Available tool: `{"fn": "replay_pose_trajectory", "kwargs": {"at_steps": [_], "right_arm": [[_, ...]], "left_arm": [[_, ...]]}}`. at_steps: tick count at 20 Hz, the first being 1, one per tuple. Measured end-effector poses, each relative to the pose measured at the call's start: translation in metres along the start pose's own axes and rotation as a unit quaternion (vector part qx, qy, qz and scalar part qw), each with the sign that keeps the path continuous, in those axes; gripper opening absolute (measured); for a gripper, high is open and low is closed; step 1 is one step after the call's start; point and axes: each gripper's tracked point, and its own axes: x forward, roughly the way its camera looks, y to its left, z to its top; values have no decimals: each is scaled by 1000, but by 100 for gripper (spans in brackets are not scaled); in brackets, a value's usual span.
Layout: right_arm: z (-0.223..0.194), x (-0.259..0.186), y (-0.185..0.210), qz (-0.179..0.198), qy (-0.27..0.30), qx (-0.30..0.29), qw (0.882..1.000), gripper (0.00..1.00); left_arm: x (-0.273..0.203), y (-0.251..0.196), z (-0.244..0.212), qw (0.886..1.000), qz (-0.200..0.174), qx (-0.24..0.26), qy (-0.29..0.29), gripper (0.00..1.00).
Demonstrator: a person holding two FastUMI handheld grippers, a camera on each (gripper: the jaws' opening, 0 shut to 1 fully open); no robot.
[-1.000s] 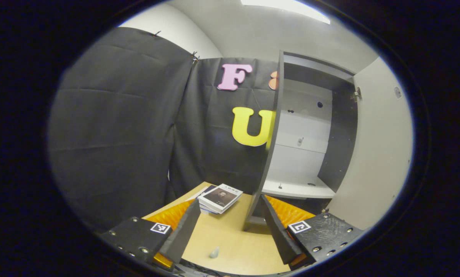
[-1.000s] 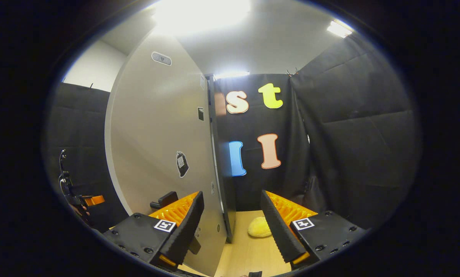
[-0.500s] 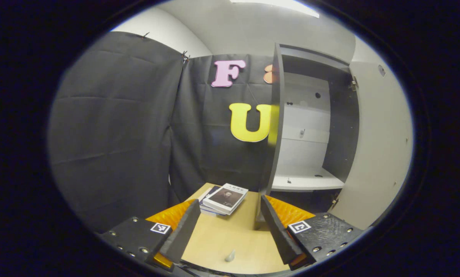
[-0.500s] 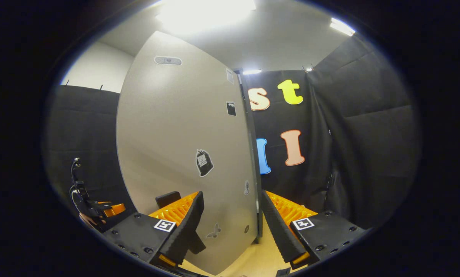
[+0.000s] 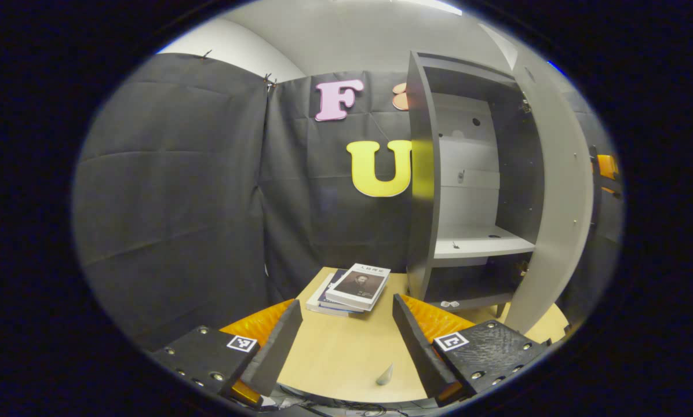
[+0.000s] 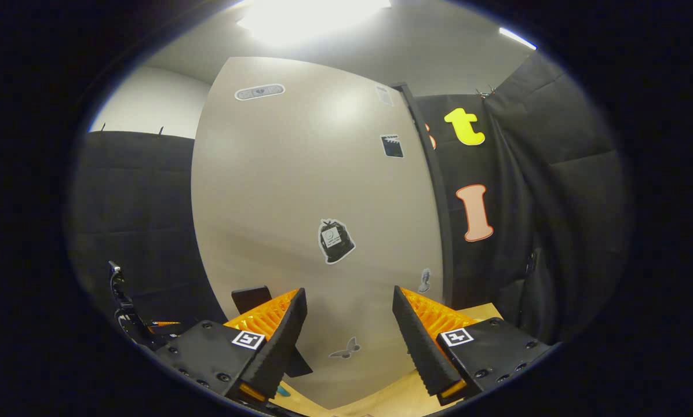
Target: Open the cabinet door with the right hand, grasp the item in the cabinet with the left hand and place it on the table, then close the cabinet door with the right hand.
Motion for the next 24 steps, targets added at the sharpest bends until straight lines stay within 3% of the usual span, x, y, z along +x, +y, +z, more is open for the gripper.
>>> {"fn": "replay_pose_trajectory", "kwargs": {"at_steps": [6,12,13,14,15,16,21,24], "right_arm": [[-22,73,46,26,37,62,997,94],[-11,83,40,-10,33,52,998,95],[-8,84,35,-18,30,47,998,95],[-5,81,28,-25,29,42,998,88],[-2,76,20,-31,28,36,998,96],[2,69,10,-39,25,30,998,90],[27,26,-64,-119,-12,-33,992,98],[39,4,-99,-136,-12,-43,990,98]], "left_arm": [[7,12,2,1000,-11,22,-2,94],[20,-8,8,999,-40,-1,3,94],[23,-16,11,999,-51,-4,2,94],[25,-24,18,998,-62,-9,-1,94],[27,-33,26,997,-74,-13,-5,94],[29,-43,34,996,-84,-15,-11,94],[31,-82,72,991,-120,-54,-26,94],[24,-94,102,987,-125,-93,-44,94]]}}
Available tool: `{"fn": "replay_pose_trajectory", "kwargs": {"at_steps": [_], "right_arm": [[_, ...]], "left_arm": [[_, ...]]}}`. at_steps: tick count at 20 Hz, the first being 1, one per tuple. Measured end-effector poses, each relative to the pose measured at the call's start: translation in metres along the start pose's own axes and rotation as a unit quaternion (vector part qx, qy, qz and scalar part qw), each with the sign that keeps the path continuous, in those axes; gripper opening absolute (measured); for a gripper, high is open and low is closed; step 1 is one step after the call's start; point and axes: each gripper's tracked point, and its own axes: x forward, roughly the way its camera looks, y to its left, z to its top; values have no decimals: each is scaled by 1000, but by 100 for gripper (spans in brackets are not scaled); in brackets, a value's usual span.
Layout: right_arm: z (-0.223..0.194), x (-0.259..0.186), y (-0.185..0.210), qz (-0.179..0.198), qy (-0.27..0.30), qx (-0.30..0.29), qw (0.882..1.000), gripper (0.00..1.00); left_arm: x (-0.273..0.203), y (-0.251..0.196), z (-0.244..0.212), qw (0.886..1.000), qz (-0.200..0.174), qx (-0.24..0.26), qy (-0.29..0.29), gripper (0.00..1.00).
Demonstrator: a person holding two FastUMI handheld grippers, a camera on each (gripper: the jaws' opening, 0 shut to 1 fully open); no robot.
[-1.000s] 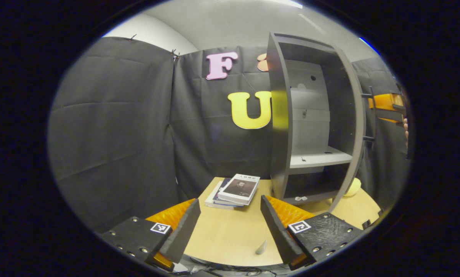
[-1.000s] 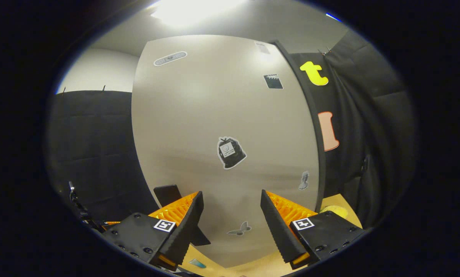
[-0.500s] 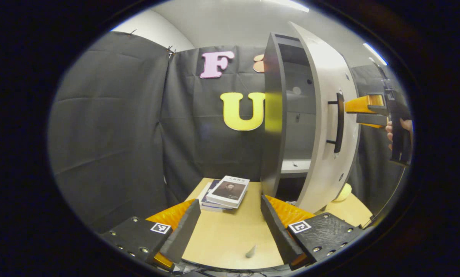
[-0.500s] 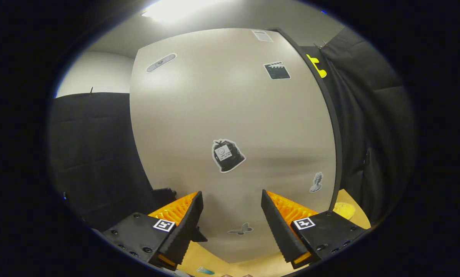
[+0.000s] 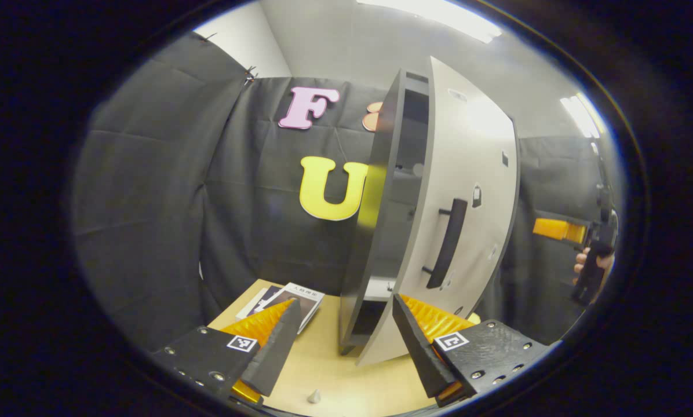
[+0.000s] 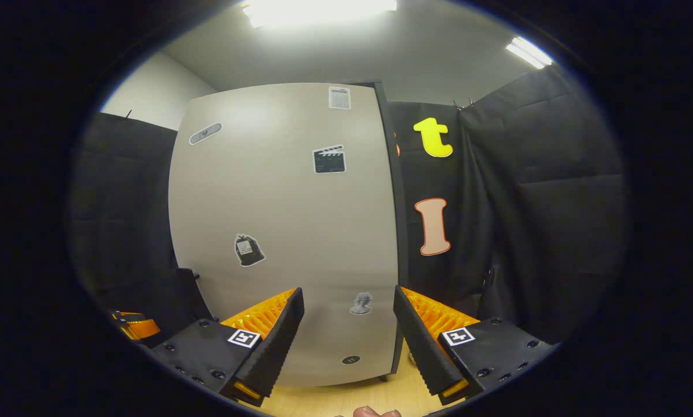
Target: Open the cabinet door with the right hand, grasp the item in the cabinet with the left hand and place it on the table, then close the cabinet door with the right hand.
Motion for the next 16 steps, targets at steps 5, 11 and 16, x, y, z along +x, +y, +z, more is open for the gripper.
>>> {"fn": "replay_pose_trajectory", "kwargs": {"at_steps": [5,11,16], "right_arm": [[12,-16,-77,-38,-11,-30,999,98],[3,-30,-123,4,6,28,1000,97],[-8,-33,-157,11,20,50,998,98]], "left_arm": [[-8,-29,35,999,10,17,-26,94],[-21,-85,47,996,3,58,-67,94],[-35,-125,34,995,13,61,-76,94]]}}
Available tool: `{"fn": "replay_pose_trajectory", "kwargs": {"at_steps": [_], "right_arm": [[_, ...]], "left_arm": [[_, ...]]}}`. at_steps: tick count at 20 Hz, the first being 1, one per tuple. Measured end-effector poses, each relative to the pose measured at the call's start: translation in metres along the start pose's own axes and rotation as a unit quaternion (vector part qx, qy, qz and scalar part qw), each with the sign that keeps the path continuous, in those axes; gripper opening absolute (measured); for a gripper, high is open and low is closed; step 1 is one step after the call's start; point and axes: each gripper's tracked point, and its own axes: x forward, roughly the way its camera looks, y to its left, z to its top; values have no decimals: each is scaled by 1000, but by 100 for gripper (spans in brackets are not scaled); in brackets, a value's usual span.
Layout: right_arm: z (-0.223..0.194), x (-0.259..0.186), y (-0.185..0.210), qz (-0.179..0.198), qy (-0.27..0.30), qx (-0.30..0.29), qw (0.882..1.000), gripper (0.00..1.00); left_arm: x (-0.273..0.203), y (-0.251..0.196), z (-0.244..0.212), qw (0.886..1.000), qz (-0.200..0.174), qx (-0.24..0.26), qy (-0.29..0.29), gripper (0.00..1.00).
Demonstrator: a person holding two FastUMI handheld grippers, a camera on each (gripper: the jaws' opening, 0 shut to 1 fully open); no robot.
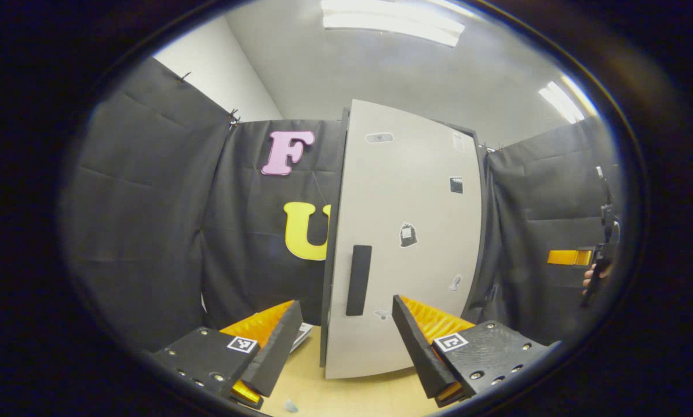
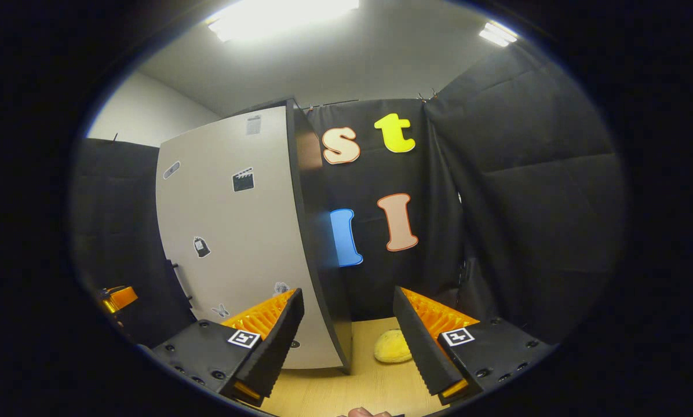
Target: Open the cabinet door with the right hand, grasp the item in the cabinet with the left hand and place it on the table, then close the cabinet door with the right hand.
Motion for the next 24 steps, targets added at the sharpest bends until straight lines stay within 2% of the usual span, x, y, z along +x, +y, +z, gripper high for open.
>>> {"fn": "replay_pose_trajectory", "kwargs": {"at_steps": [4,7,11,15,18,20,24], "right_arm": [[-8,8,-16,-8,8,0,1000,98],[-11,28,-24,-26,-8,-28,999,98],[-24,44,-8,-28,2,-32,999,98],[-47,49,14,-31,-14,-25,999,98],[-65,51,21,-39,-14,-30,999,98],[-76,53,29,-38,-5,-47,998,98],[-82,58,47,-34,5,-78,996,98]], "left_arm": [[-1,-17,5,999,-2,32,2,94],[4,-29,-3,999,-26,25,10,94],[16,-6,-5,1000,-20,20,0,94],[23,21,-14,999,-29,-19,-3,95],[23,43,-18,1000,-18,6,1,94],[22,50,-33,1000,-13,5,4,94],[19,60,-39,1000,-12,-29,-1,95]]}}
